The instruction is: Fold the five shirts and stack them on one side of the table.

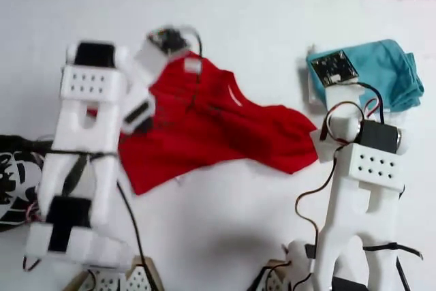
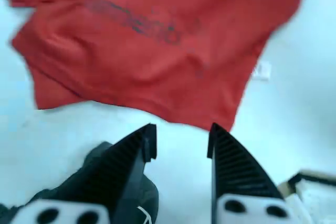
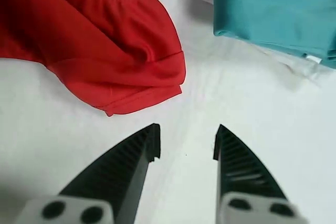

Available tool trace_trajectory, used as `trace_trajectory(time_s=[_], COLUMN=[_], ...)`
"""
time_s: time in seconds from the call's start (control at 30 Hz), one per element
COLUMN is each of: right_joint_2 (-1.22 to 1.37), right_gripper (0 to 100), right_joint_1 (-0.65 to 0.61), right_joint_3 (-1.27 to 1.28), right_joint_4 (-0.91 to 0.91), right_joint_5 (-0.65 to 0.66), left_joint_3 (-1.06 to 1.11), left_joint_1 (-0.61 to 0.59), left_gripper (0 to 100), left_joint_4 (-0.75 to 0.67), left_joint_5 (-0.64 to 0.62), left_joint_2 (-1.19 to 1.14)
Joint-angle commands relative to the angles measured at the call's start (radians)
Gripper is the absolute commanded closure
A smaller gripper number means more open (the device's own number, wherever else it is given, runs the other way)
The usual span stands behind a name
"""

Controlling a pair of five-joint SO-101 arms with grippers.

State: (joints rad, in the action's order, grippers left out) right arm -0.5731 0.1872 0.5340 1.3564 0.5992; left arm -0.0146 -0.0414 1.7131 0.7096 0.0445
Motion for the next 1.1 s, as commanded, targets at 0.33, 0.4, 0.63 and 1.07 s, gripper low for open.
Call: trace_trajectory(time_s=[0.33,0.4,0.63,1.07], right_joint_2=[-0.039,-0.039,-0.039,-0.039], right_gripper=[82.6,82.6,82.6,82.6], right_joint_1=[0.002,0.002,0.002,0.002], right_joint_3=[-0.003,-0.003,-0.003,-0.003], right_joint_4=[-0.018,-0.018,-0.018,-0.012], right_joint_5=[0.002,0.002,0.002,0.005], left_joint_3=[0.691,0.731,0.834,0.937], left_joint_1=[0.014,0.014,0.091,-0.002], left_gripper=[82,82,83,82], left_joint_4=[-0.373,-0.414,-0.502,-0.822], left_joint_5=[0.098,0.098,0.091,0.106], left_joint_2=[0.193,0.193,0.195,0.184])
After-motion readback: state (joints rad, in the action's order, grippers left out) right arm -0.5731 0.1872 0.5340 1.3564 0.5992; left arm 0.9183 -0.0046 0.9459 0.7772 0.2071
